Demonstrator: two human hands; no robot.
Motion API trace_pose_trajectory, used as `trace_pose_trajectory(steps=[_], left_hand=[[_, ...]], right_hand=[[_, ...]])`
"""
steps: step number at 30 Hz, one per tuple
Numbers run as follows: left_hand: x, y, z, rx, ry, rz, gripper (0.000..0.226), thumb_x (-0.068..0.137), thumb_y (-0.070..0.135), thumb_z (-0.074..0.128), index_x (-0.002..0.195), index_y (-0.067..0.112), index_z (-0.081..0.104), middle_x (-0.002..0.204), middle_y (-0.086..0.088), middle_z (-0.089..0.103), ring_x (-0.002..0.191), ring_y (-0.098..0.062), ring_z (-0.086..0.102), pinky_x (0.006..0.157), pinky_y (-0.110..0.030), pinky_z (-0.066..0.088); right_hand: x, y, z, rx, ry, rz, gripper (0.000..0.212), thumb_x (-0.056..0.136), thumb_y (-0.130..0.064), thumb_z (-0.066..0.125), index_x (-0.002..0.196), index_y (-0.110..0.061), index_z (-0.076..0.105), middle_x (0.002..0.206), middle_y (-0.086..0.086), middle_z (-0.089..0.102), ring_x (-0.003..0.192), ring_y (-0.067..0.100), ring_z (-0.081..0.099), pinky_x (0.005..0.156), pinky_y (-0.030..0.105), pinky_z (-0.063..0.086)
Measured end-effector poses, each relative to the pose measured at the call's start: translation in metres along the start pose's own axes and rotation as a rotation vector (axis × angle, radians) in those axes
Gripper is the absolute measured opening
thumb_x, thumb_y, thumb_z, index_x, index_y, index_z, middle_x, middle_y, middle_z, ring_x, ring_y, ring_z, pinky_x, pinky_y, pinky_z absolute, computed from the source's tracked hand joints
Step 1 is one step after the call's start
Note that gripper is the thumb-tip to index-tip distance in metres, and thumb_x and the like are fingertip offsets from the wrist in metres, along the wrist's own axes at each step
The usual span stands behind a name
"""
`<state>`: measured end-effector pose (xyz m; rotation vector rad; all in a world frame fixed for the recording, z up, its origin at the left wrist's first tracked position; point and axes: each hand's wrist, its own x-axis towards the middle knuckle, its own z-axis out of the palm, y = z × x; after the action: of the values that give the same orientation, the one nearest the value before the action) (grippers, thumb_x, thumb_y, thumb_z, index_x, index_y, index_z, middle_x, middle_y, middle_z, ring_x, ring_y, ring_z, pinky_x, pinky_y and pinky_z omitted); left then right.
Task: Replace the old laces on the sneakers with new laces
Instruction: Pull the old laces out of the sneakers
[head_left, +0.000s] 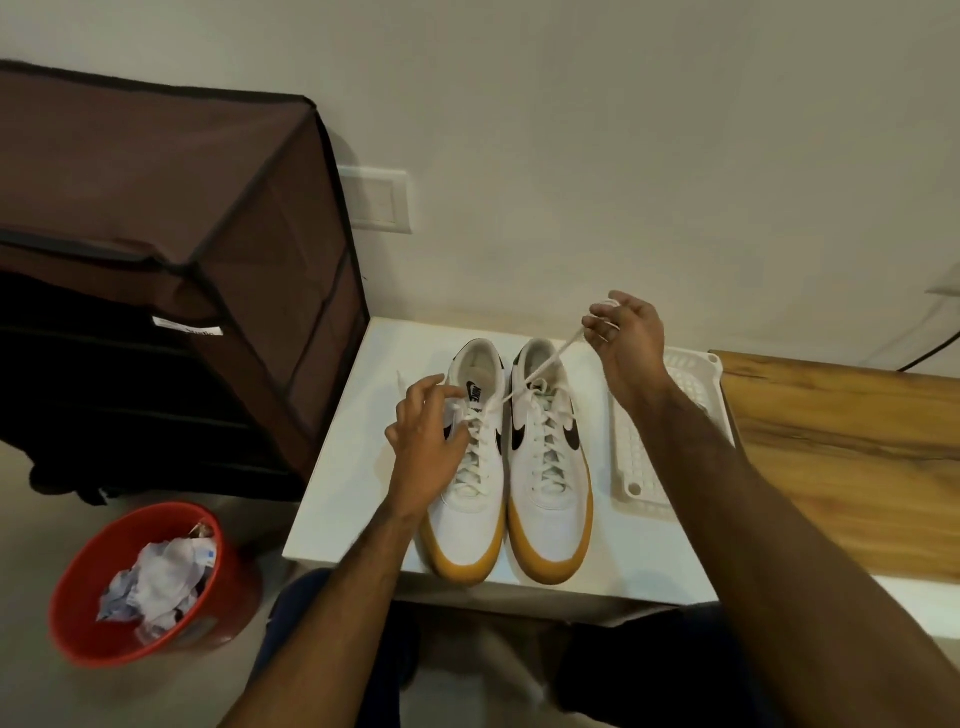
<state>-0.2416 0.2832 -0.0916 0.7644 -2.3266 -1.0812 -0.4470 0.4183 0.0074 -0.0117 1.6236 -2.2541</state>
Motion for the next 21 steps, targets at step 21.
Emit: trace_pose_trajectory(steps=[21], left_hand=[[0.0,-0.004,-0.004,0.025,-0.018,0.056,0.031,0.093,0.029,0.071,0.121,0.024,0.058,0.121,0.009,0.054,0.107,-0.016,0.062,0.099,-0.03,0.04]], right_hand=[[-0.082,0.104,0.02,-1.261,-0.407,-0.551,0.023,0.091,-0.036,0.07,0.11,-0.024,0.068,0.091,-0.005,0.065,0.094,0.016,0.058,0.081,0.036,0.05]])
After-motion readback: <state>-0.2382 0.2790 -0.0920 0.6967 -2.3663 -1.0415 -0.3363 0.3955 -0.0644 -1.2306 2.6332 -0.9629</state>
